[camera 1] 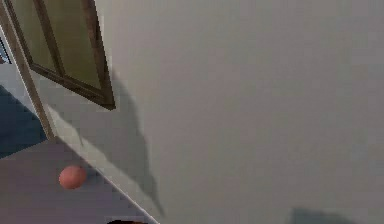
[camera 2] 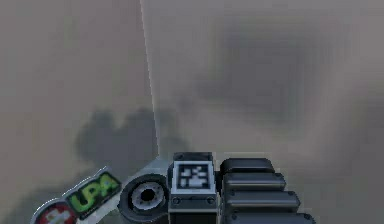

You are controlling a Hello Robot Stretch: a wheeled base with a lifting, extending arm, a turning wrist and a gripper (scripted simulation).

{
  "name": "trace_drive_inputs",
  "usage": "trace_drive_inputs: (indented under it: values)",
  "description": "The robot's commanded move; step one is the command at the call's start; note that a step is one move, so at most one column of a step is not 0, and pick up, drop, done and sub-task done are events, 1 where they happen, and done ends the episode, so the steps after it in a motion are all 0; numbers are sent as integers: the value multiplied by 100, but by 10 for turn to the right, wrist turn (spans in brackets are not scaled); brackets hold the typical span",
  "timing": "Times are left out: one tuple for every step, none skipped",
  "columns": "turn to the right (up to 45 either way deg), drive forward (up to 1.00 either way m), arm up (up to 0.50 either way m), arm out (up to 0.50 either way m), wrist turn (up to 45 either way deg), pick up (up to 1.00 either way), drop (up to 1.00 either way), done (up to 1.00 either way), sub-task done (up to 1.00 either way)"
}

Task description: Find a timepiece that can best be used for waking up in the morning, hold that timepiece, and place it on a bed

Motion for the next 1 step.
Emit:
trace_drive_inputs:
  values:
    - [-450,0,0,0,0,0,0,0,0]
